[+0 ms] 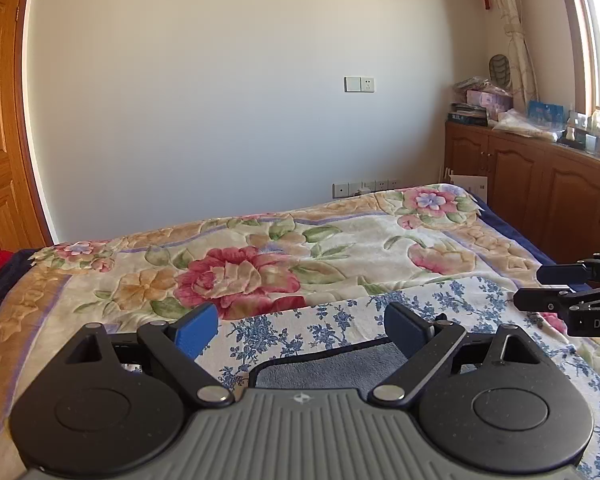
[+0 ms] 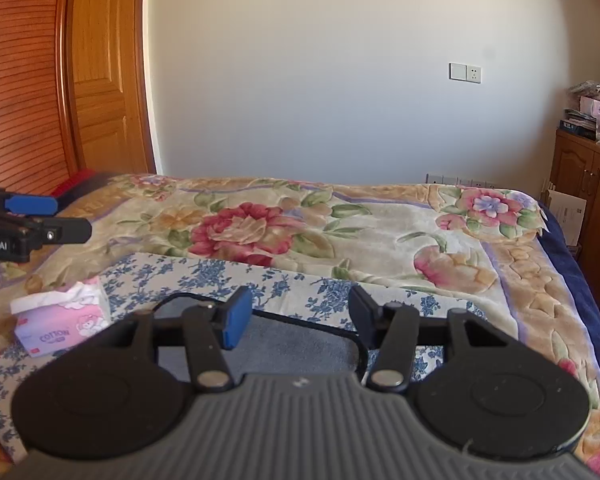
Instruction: Fold towel
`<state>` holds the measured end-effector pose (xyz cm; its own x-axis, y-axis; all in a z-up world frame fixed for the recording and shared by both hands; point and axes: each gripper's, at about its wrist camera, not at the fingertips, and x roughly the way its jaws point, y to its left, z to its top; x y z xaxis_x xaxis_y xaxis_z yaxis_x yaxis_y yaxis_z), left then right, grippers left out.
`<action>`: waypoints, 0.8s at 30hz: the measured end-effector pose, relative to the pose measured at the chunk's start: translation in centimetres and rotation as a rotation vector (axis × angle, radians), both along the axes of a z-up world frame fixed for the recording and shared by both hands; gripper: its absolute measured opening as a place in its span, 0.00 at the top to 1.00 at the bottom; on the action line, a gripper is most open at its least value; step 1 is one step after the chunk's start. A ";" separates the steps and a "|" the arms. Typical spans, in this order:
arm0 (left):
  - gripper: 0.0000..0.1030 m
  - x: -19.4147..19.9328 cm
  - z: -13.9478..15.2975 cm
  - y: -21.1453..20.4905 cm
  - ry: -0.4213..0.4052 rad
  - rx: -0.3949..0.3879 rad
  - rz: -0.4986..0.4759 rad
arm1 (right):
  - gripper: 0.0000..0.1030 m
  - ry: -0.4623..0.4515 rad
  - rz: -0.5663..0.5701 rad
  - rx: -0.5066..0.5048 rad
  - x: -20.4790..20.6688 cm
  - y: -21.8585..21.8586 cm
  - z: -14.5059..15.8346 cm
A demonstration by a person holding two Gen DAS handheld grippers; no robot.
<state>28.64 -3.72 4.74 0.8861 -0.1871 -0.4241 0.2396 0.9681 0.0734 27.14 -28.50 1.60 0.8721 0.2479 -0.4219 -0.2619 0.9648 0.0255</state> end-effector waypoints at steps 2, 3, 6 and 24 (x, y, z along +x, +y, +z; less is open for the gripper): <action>0.09 -0.6 0.3 0.0 0.001 0.004 0.001 | 0.47 0.001 -0.001 0.009 -0.5 0.2 0.3; 0.08 -0.9 0.4 -0.1 0.001 0.006 0.002 | 0.47 -0.001 0.000 0.013 -0.8 0.3 0.5; 0.08 -2.0 1.0 -0.1 -0.002 0.013 -0.001 | 0.45 -0.014 0.005 0.013 -1.7 0.9 1.1; 0.00 -7.2 3.1 -0.4 -0.030 0.043 0.012 | 0.00 -0.052 -0.012 0.042 -6.4 2.0 2.9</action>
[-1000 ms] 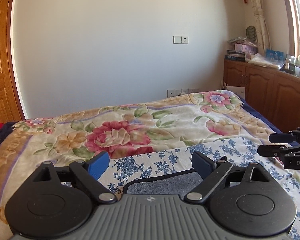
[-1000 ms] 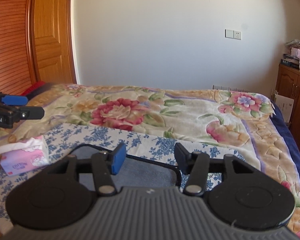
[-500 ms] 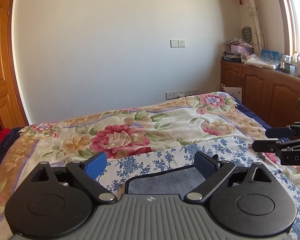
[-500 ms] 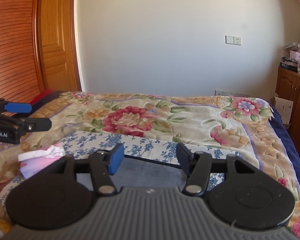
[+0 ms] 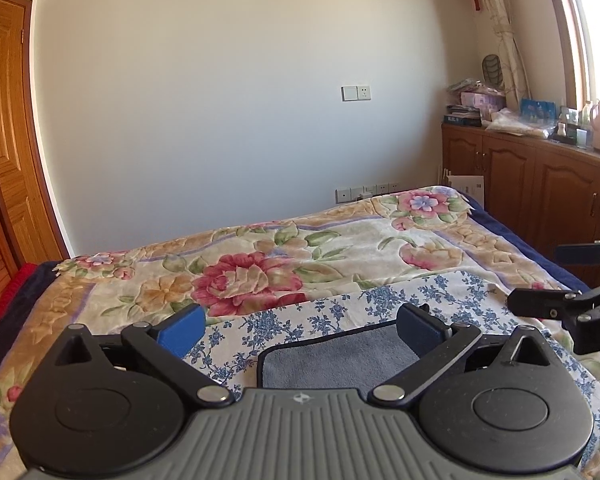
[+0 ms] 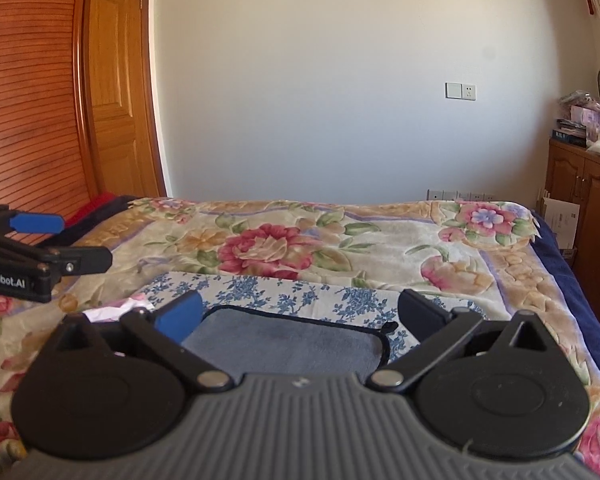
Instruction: Fold towel
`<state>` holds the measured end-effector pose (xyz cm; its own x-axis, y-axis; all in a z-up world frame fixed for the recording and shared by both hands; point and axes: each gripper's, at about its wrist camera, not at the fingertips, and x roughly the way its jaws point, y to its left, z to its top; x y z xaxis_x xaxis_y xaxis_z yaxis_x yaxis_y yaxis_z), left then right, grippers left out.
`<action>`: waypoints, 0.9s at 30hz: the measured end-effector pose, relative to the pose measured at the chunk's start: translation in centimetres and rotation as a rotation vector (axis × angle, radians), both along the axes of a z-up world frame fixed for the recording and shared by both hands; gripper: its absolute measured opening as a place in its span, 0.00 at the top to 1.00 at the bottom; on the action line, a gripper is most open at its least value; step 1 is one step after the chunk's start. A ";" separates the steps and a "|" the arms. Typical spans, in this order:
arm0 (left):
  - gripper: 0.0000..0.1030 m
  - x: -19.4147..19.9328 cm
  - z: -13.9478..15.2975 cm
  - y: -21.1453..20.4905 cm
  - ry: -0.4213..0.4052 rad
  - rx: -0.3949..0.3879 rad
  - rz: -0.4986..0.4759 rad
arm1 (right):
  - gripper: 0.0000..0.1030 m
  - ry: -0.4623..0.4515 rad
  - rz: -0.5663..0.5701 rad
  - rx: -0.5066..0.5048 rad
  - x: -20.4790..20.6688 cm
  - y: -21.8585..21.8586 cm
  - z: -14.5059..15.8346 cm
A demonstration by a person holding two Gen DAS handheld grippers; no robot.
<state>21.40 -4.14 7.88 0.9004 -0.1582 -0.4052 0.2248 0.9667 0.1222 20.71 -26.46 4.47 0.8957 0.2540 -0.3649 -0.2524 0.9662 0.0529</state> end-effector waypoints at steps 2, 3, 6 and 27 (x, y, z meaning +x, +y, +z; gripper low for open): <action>0.00 -0.6 0.4 -0.1 -0.012 0.009 0.000 | 0.00 0.002 -0.011 -0.008 -0.4 0.1 0.1; 0.00 -0.9 0.6 -0.1 -0.017 0.014 0.000 | 0.00 0.003 -0.015 -0.010 -0.6 0.1 0.1; 0.00 -1.8 1.1 0.0 -0.032 0.020 0.011 | 0.00 0.005 -0.021 -0.018 -1.4 0.2 0.3; 0.00 -8.2 0.4 2.3 0.019 -0.021 0.082 | 0.00 -0.005 -0.063 -0.047 -7.2 -0.4 1.4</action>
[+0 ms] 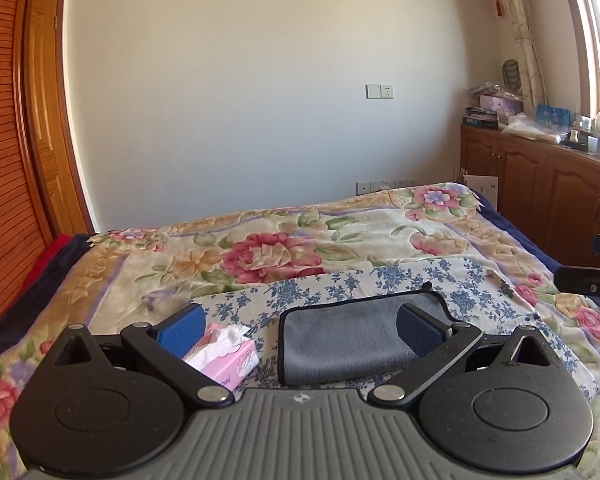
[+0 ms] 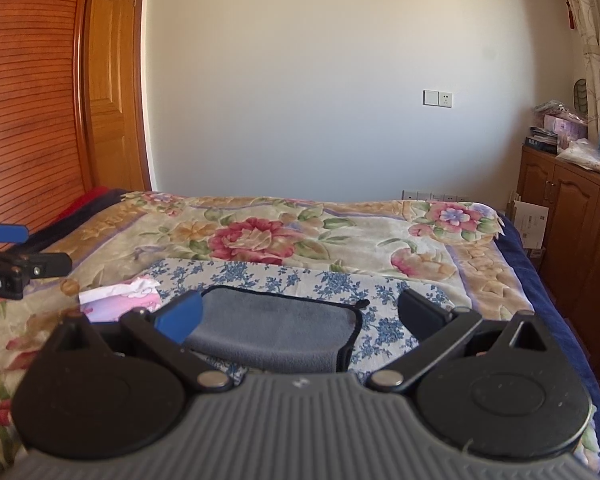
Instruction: Fold towel
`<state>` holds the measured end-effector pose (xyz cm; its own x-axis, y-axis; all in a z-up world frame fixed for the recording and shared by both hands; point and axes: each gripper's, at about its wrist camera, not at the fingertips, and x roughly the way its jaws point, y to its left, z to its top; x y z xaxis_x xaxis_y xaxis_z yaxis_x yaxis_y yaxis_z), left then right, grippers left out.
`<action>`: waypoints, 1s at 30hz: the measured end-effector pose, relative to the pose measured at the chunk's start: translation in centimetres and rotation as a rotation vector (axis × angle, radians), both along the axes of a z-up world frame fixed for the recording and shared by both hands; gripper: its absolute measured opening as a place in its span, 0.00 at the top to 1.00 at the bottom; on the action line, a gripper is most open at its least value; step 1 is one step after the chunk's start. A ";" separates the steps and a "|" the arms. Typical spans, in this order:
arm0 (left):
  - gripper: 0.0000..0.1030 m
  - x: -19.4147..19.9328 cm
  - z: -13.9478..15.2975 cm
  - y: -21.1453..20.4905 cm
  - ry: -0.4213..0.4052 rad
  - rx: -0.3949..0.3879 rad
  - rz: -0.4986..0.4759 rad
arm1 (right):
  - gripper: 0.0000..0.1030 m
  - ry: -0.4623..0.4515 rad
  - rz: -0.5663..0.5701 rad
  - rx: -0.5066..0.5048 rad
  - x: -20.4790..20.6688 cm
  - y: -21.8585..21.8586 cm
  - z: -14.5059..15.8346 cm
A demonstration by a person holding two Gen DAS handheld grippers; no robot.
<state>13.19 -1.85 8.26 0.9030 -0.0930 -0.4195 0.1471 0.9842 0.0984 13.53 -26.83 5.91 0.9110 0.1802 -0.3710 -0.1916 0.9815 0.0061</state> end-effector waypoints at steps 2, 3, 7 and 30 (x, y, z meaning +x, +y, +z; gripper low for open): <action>0.00 -0.6 -0.1 0.2 -0.005 0.000 -0.003 | 0.00 0.002 0.000 -0.002 -0.6 0.0 0.0; 0.00 -0.9 -0.2 0.3 -0.009 0.002 0.000 | 0.00 0.002 0.000 -0.002 -0.8 0.0 -0.1; 0.00 -2.1 -0.1 1.0 -0.016 -0.008 0.009 | 0.00 0.002 -0.002 0.000 -1.8 0.2 -0.1; 0.00 -8.7 -2.7 2.1 0.001 -0.008 0.008 | 0.00 0.017 -0.016 -0.005 -7.2 0.5 -1.7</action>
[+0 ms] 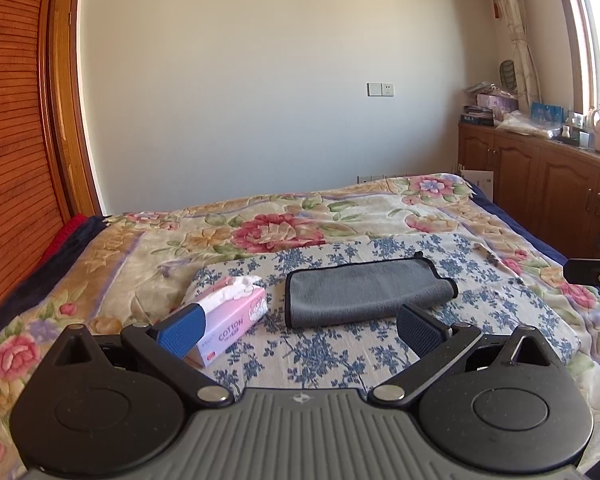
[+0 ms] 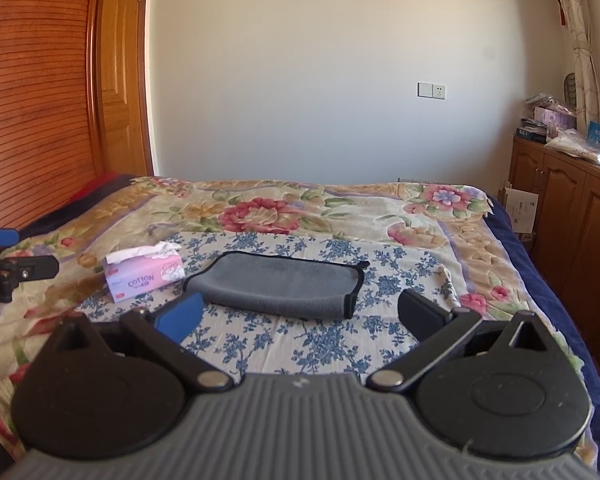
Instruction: Fold towel
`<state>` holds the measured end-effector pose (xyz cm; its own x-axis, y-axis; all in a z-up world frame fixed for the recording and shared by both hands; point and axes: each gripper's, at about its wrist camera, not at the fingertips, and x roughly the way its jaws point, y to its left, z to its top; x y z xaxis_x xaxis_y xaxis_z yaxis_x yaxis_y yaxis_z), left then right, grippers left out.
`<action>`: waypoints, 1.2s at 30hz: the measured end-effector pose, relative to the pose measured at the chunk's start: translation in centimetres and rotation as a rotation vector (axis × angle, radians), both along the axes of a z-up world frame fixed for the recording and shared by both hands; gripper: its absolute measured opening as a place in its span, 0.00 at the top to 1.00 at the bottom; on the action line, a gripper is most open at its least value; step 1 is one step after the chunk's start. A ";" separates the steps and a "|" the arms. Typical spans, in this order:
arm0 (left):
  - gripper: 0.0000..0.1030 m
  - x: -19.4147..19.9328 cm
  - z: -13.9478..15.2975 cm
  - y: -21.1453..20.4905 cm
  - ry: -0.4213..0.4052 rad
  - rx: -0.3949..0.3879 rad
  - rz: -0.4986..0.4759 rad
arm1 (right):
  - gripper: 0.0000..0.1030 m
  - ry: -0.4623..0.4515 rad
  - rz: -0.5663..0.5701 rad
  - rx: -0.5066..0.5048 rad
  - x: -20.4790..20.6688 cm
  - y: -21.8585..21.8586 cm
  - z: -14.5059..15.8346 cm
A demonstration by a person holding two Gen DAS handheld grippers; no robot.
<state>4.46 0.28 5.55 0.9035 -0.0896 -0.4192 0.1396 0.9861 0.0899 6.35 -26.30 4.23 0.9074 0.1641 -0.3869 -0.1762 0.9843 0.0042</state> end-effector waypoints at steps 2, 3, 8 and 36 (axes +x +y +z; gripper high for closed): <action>0.00 -0.5 -0.3 -0.1 -0.001 0.005 -0.002 | 0.00 0.001 -0.004 0.001 -0.3 -0.1 -0.1; 0.00 -0.7 -0.4 -0.2 -0.002 0.006 -0.003 | 0.00 0.002 -0.007 0.001 -0.4 -0.1 -0.2; 0.00 -1.4 -1.6 -0.4 0.012 -0.003 -0.003 | 0.00 0.006 -0.021 0.013 -1.0 -0.5 -1.1; 0.00 -2.0 -4.9 1.1 -0.036 -0.043 0.068 | 0.00 -0.048 -0.089 0.051 -2.4 -1.2 -4.1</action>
